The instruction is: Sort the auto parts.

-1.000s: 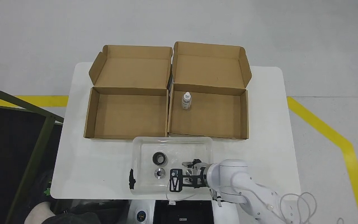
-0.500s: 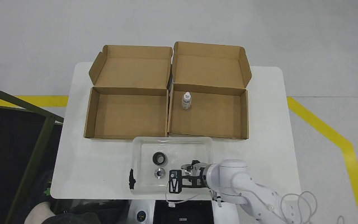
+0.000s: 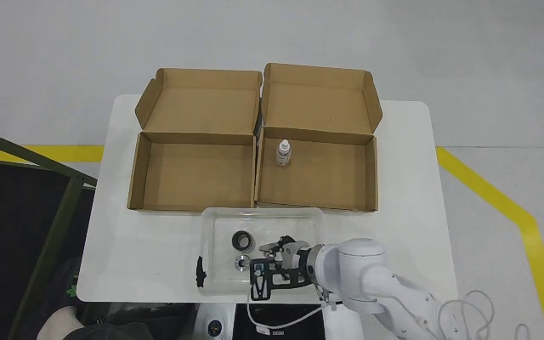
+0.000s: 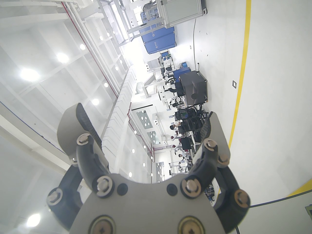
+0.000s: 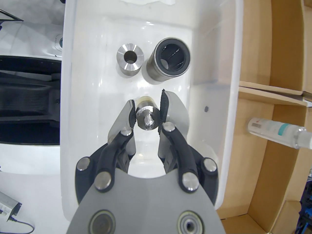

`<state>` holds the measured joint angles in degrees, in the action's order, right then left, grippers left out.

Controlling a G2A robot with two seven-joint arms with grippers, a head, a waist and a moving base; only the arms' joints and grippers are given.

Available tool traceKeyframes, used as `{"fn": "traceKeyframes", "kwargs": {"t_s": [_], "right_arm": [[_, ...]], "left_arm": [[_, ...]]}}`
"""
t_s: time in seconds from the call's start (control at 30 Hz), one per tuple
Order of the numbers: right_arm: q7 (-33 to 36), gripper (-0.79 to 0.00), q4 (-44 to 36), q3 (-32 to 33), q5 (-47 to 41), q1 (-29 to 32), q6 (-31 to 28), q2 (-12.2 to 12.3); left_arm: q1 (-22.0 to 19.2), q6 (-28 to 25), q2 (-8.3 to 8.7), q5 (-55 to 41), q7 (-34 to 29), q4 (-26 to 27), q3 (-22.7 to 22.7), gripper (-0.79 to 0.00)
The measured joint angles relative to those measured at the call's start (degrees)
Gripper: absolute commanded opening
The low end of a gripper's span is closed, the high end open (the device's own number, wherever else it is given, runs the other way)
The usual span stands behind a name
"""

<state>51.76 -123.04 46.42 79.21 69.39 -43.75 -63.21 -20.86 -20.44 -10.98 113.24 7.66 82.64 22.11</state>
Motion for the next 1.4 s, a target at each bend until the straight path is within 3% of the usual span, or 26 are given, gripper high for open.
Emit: {"fn": "traceKeyframes", "kwargs": {"t_s": [0.8, 1.17, 1.4], "right_arm": [[-14.05, -0.785, -4.26, 15.31, -2.34, 3.0, 2.85, 2.12], [-20.48, -0.785, 1.38, 17.88, -9.39, 0.7, 3.04, 2.05], [-20.17, -0.785, 4.89, 17.34, -11.46, -2.56, 3.79, 1.76]], "left_arm": [[0.0, 0.0, 0.0, 0.0, 0.0, 0.0, 0.0, 0.0], [0.0, 0.0, 0.0, 0.0, 0.0, 0.0, 0.0, 0.0], [0.0, 0.0, 0.0, 0.0, 0.0, 0.0, 0.0, 0.0]]}}
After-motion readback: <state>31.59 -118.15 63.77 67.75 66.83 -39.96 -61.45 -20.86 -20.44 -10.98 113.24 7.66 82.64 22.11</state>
